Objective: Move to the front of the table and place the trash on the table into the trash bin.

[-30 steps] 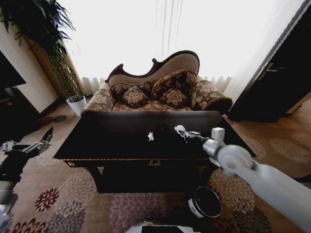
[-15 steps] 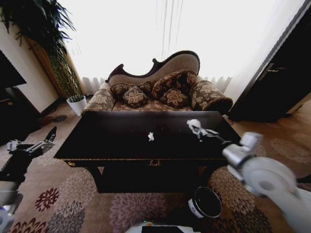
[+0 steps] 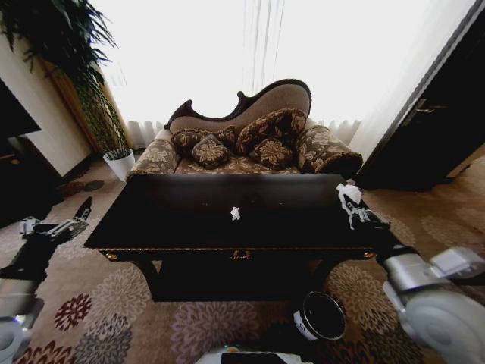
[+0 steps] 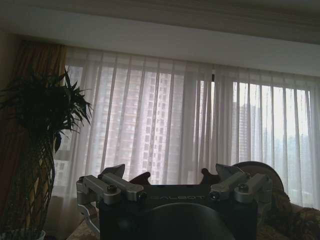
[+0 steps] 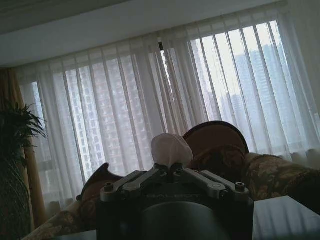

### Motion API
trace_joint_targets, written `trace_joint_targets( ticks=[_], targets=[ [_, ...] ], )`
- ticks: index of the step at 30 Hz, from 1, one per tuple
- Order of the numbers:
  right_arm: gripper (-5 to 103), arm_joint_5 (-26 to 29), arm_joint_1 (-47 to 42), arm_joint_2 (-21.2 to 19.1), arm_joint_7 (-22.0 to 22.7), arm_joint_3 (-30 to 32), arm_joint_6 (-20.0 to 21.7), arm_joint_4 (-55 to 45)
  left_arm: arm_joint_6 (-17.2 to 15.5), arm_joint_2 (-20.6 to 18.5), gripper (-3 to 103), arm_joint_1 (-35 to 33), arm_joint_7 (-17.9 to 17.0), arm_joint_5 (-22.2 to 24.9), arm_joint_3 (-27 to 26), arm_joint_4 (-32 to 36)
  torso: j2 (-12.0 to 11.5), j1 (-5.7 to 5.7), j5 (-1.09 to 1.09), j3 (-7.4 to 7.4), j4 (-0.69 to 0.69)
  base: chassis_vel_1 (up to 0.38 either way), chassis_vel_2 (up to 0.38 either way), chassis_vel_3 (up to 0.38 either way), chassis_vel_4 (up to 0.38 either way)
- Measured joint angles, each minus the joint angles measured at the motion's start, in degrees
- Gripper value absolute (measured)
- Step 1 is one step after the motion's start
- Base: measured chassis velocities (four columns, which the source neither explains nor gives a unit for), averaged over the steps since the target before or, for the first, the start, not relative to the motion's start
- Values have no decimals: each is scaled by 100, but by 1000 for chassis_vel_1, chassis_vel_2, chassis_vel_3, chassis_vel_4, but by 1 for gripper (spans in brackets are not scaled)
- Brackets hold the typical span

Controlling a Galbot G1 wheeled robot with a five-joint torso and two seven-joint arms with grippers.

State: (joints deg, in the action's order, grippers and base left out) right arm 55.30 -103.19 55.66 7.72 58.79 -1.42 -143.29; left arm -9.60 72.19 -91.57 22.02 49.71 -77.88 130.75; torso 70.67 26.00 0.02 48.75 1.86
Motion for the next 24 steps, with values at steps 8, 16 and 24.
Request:
trace_joint_targets(
  ticks=[8, 16, 24],
  targets=[
    [1, -490, -270, 345, -1289, -13, -1446, 690, 20, -43, 100, 61, 4, 17, 33, -103, -1, 0, 0, 0, -1, 0, 0, 0, 0],
    [1, -987, -464, 952, -1906, -259, -2279, 1296, 38, -28, 100, 83, 8, 51, -32, -172, -1, 0, -1, 0, 1, 0, 0, 0, 0],
    [1, -1274, -695, 1402, -2097, -373, -3153, 1896, 46, 49, 100, 110, 6, 75, -141, -231, -1, 0, 0, 0, 0, 0, 0, 0, 0]
  ],
)
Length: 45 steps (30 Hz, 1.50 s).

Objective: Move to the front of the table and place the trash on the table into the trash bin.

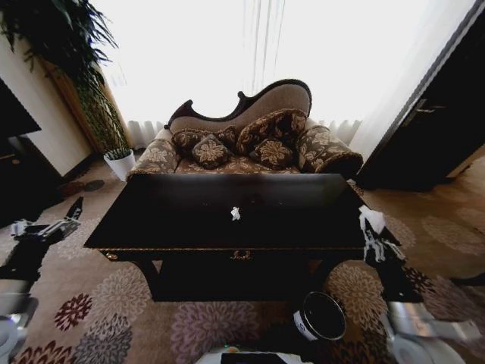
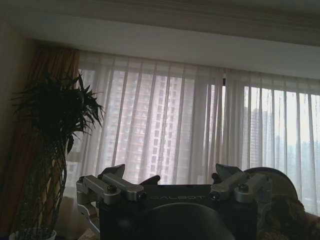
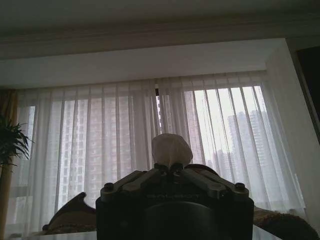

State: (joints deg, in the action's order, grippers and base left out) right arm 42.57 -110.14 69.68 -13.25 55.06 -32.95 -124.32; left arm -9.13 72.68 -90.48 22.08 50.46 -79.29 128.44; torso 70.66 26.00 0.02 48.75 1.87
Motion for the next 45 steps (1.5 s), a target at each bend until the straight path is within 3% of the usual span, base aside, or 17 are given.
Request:
trace_joint_targets(
  ticks=[6, 18, 28, 43, 45],
  targets=[
    [1, -502, -129, 208, 41, -86, -312, 438, -5, 60, 100, 50, -3, -72, 116, 3, 0, 0, 1, 0, -1, 0, 0, 0, 0],
    [1, -850, -170, 263, -224, -396, -640, 1437, -15, 58, 100, 79, -7, -75, 113, -28, 0, 0, 0, 0, -1, 0, 0, 0, 0],
    [1, -1082, 357, 214, -336, -1152, -761, 3175, -28, 33, 100, 55, -12, -75, 60, -15, 0, 0, 0, 1, -1, 0, 0, 0, 0],
    [1, -1068, 1547, -38, 518, -2271, 226, 4769, -36, 15, 100, -258, -14, 68, -350, 235, 0, 0, 0, 0, 0, 0, 0, 0, 0],
    [1, -1072, 1858, -105, 931, -2456, 602, 5151, -37, 10, 100, -326, -14, 102, -454, 273, 0, 0, -1, 0, -2, 0, 0, 0, 0]
  ],
)
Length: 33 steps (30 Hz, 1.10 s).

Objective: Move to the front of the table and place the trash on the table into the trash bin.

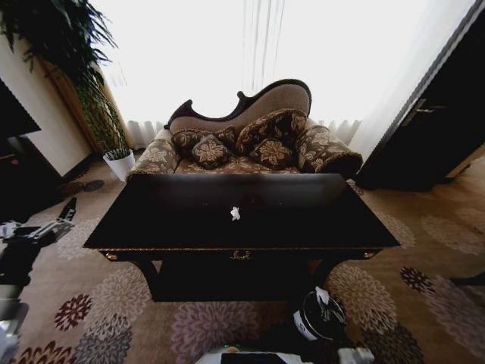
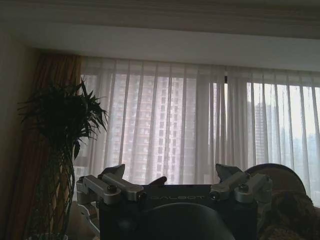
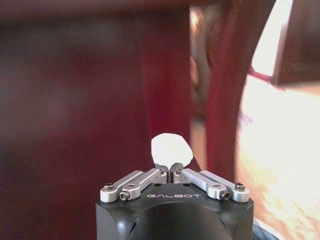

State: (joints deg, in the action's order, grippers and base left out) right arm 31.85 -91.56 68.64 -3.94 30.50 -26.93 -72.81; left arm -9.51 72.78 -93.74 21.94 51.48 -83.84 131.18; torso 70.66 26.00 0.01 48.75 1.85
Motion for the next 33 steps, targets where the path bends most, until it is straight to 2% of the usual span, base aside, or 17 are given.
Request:
trace_joint_targets(
  ticks=[4, 11, 22, 29, 31, 32, 33],
  targets=[
    [1, 17, 335, -50, 314, -201, 295, 531, -2, 38, 100, -92, 0, 7, -70, 73, 0, 0, 0, 0, 1, 0, 0, 0, 0],
    [1, 75, 938, -206, 512, -400, 578, 1535, -4, 94, 100, -273, 0, 13, -215, 205, 0, 0, 0, 0, 1, 0, 0, 0, 0],
    [1, 68, 1595, -218, 509, -572, 862, 2487, -8, 130, 100, -464, -6, 41, -375, 315, 0, 0, 0, 0, 1, 0, 0, 0, 0],
    [-1, 30, 1737, -155, 493, -596, 933, 2663, -10, 155, 100, -547, -10, 43, -428, 377, 0, 0, 0, 0, 1, 0, 0, 0, 0],
    [2, 29, 1746, -123, 393, -601, 935, 2663, -11, 174, 100, -580, -12, 43, -432, 412, 0, 0, 1, 0, 0, 0, 0, 0, 0],
    [8, 9, 1730, -115, 334, -603, 933, 2656, -12, 188, 100, -596, -12, 43, -433, 433, 0, 0, 0, 0, 1, 0, 0, 0, 0],
    [8, 9, 1730, -115, 334, -603, 933, 2656, -12, 188, 100, -596, -12, 43, -433, 433, 0, 0, 0, 0, 1, 0, 0, 0, 0]
  ],
)
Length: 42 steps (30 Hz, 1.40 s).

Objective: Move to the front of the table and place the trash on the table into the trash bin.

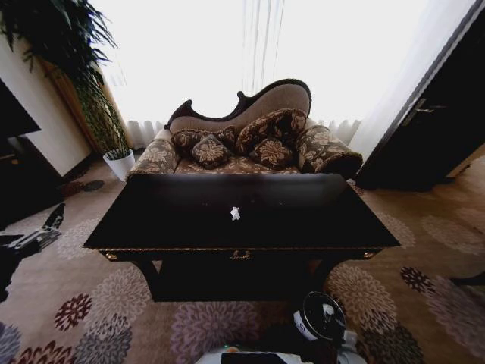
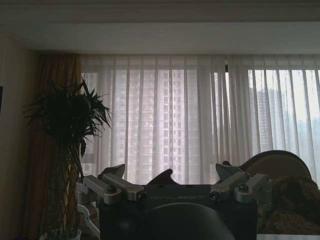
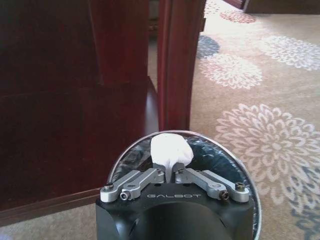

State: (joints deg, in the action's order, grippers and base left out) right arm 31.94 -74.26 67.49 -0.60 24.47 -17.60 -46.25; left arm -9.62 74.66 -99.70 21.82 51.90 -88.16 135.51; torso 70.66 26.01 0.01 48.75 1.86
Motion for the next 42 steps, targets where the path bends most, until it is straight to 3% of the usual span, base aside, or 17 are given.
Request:
trace_joint_targets(
  ticks=[1, 2, 5, 8, 11, 14, 16, 19, 20, 21, 23, 25, 26, 35, 42],
  targets=[
    [8, -9, -5, 3, -14, 0, -3, -1, -1, 11, 100, -9, 0, -1, 0, 13, 0, 0, 0, 0, 0, 0, 0, 0, 0],
    [19, -15, -6, 4, -24, 4, -9, -5, 0, 26, 100, -18, 0, -2, 1, 25, 0, 0, 0, 0, 0, 0, 0, 0, 0],
    [24, -16, -11, 3, -29, 8, -17, -15, -1, 34, 100, -22, 0, -4, 3, 33, 0, 0, 0, 0, 0, 0, 0, 0, 0],
    [40, -17, -29, -11, -35, 18, -32, -61, -1, 42, 100, -24, 0, -9, 13, 48, 0, 0, 1, 0, 0, 0, 0, 0, 0],
    [46, -24, -38, -14, -38, 20, -40, -87, -1, 50, 100, -27, 0, -13, 21, 53, 0, 0, 1, 0, 0, 0, 0, 0, 0],
    [62, -68, -55, -12, -38, 31, -77, -125, -1, 63, 100, -31, 0, -24, 36, 60, 0, 0, 1, 0, 0, 0, 0, 0, 0],
    [62, -72, -59, -8, -38, 31, -81, -135, -1, 63, 100, -31, 0, -24, 36, 61, 0, 0, 1, 0, 0, 0, 0, 0, 0],
    [79, -84, -100, 25, -32, 38, -91, -214, -1, 49, 100, -27, 0, -24, 37, 59, 0, 0, 1, 0, 0, 0, 0, 0, 0],
    [79, -84, -110, 34, -30, 39, -91, -231, -1, 46, 100, -23, 0, -25, 37, 57, 0, 0, 0, 0, 0, 0, 0, 0, 0],
    [89, -85, -128, 50, -27, 45, -92, -260, -1, 42, 100, -15, 0, -24, 39, 52, 0, 0, 0, 0, 0, 0, 0, 0, 0],
    [94, -86, -138, 57, -23, 50, -98, -276, -1, 41, 100, -10, 0, -25, 47, 51, 0, 0, 0, 0, 0, 0, 0, 0, 0],
    [94, -86, -144, 59, -22, 54, -101, -283, -1, 41, 100, -5, 0, -25, 55, 51, 0, 0, 1, 0, 0, 0, 0, 0, 0],
    [99, -87, -150, 59, -20, 59, -104, -283, -1, 42, 100, 4, 0, -26, 66, 50, 0, 0, 1, 0, 0, 0, 0, 0, 0],
    [100, -84, -198, 72, -13, 83, -114, -361, -1, 41, 100, 42, 1, -36, 104, 25, 0, 0, 1, 0, 0, 0, 0, 0, 0],
    [100, -241, -722, 230, -9, 78, -151, -1257, -1, 45, 100, 137, 2, -40, 148, -11, 0, 0, -1, 0, 0, 0, 0, 0, 0]
  ],
)
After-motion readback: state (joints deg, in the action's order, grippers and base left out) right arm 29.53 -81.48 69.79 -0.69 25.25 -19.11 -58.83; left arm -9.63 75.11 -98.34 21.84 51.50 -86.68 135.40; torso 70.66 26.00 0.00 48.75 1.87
